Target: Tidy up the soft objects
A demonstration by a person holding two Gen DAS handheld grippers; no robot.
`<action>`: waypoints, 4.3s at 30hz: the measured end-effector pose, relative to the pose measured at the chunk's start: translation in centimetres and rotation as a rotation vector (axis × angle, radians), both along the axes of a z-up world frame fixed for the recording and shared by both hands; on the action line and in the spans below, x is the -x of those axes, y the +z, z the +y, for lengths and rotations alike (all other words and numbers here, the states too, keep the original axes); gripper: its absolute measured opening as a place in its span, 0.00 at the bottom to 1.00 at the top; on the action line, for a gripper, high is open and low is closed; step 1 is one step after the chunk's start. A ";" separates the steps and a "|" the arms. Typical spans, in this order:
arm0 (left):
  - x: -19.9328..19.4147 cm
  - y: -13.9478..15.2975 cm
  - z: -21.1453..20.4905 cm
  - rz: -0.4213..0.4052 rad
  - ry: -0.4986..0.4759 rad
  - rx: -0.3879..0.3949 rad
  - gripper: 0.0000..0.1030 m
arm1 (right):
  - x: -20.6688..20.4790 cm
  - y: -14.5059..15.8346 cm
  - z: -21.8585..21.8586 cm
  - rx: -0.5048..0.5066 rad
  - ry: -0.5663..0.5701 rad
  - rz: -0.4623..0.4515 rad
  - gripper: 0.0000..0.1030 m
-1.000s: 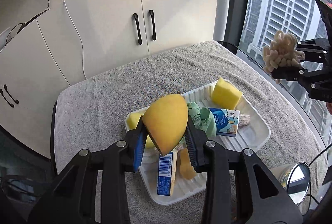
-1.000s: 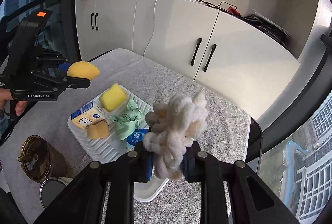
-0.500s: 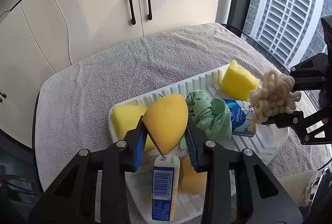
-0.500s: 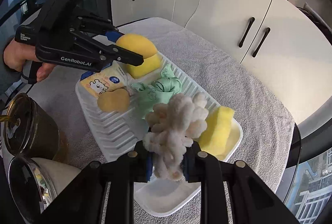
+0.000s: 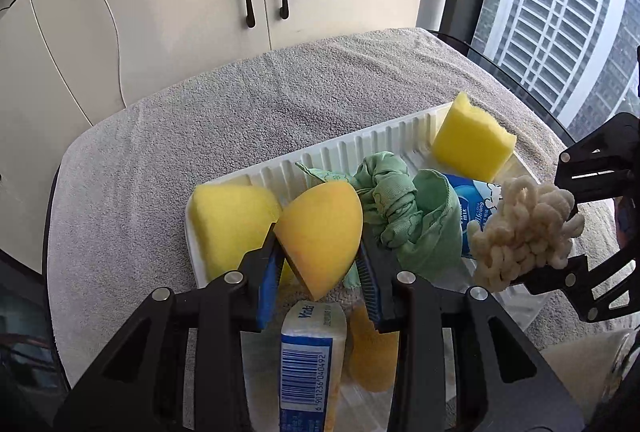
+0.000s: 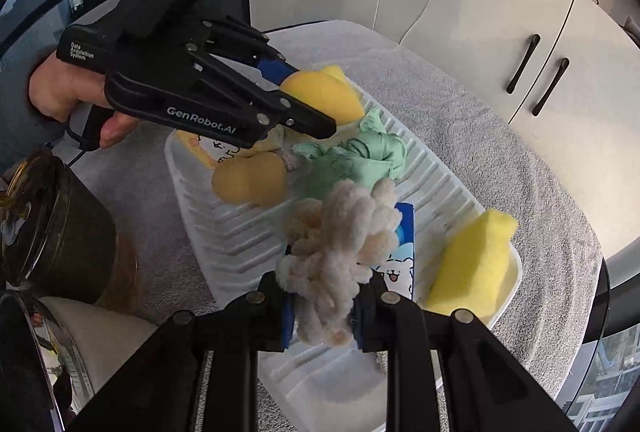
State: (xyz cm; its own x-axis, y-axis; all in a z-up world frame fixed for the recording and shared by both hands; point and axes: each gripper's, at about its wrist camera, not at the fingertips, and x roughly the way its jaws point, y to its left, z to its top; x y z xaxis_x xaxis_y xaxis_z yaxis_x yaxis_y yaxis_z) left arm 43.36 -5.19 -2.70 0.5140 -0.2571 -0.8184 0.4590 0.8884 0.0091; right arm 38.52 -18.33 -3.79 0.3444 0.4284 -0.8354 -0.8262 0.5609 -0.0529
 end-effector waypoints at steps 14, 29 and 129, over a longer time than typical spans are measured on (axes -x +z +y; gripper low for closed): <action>0.1 -1.4 -0.5 0.019 -0.003 -0.010 0.35 | -0.1 -3.4 1.5 0.089 0.061 0.056 0.29; 0.2 -1.7 -0.7 0.016 0.007 -0.027 0.37 | -0.3 -3.7 0.6 0.066 0.024 0.049 0.40; 29.3 8.5 3.0 -0.367 0.395 0.092 1.00 | 27.9 5.4 -6.5 -0.339 -0.810 -0.238 1.00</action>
